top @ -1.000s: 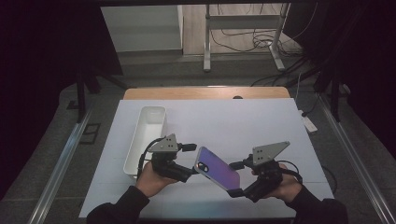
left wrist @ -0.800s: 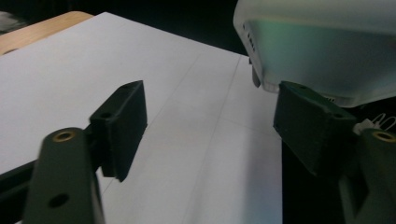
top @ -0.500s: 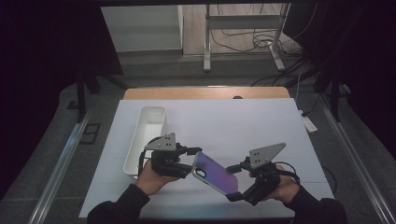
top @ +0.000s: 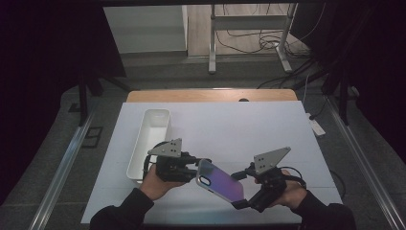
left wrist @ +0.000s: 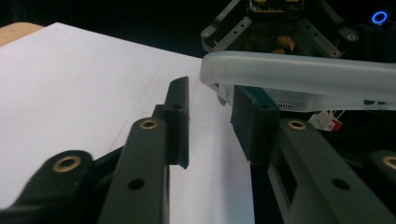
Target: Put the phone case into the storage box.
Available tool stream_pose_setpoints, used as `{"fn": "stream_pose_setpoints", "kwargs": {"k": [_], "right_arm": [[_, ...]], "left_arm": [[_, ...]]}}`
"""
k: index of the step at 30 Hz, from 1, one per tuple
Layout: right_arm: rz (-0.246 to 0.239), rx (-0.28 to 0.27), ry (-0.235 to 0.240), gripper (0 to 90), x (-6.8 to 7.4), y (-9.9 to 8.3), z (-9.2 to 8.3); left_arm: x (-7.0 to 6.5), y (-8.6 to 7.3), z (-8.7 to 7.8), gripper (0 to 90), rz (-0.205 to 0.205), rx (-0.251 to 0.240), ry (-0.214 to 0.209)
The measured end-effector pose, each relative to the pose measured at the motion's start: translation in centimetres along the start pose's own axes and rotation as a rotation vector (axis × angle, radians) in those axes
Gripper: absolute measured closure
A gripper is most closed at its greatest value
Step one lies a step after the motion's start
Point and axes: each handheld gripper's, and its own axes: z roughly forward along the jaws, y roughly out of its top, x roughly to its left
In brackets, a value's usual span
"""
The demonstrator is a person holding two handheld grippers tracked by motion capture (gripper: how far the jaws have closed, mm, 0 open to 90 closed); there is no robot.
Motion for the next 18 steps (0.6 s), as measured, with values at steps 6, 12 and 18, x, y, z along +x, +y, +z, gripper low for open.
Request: {"fn": "stream_pose_setpoints", "kwargs": {"k": [6,12,18], "right_arm": [[0.001,0.001,0.023,17.1,-0.02,-0.04,0.03],[-0.003,0.003,0.038,17.1,0.09,-0.03,0.04],[-0.007,0.007,0.045,17.0,0.10,-0.03,0.08]], "left_arm": [[-0.13,-0.08,0.08,75.3,0.035,-0.001,-0.020],[-0.04,-0.12,0.03,83.4,0.045,-0.005,-0.042],[0.21,-0.17,-0.02,87.6,0.036,-0.001,-0.069]]}}
